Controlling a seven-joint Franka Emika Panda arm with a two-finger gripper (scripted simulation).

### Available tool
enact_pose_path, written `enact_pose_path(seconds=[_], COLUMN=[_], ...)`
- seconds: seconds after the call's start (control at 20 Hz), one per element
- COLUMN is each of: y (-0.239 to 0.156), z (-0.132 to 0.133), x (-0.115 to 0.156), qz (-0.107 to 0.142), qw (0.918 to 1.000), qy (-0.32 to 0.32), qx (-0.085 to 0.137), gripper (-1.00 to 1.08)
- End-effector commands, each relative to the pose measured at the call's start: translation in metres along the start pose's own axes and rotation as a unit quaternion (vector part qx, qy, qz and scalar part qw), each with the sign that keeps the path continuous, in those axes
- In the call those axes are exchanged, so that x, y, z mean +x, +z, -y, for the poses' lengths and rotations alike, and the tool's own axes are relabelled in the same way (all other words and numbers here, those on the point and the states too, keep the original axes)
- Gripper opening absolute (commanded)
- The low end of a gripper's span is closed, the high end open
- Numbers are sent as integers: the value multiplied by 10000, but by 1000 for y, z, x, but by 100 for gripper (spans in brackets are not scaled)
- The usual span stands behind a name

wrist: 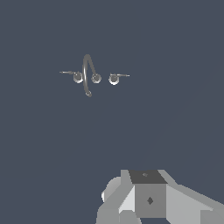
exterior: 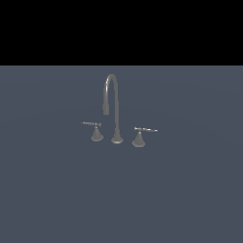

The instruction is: Turn on the faucet by rotating a designated handle.

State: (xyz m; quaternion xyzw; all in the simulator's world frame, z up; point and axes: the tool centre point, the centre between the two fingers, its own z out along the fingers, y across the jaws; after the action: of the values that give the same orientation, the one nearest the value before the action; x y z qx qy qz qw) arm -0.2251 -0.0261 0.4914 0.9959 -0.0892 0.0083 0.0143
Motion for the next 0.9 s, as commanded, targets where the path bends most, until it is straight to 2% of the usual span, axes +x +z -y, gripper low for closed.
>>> enact_pose_path(seconds=[0.0, 0.4, 0.85], y=[6, 35, 83], z=[0, -3, -8], x=[11, 58, 113], qz=[1, -16, -54], qw=[9998, 9929, 9720], qy=[212, 1171, 2327], qx=[-37, -188, -324], gripper=[-100, -100, -100])
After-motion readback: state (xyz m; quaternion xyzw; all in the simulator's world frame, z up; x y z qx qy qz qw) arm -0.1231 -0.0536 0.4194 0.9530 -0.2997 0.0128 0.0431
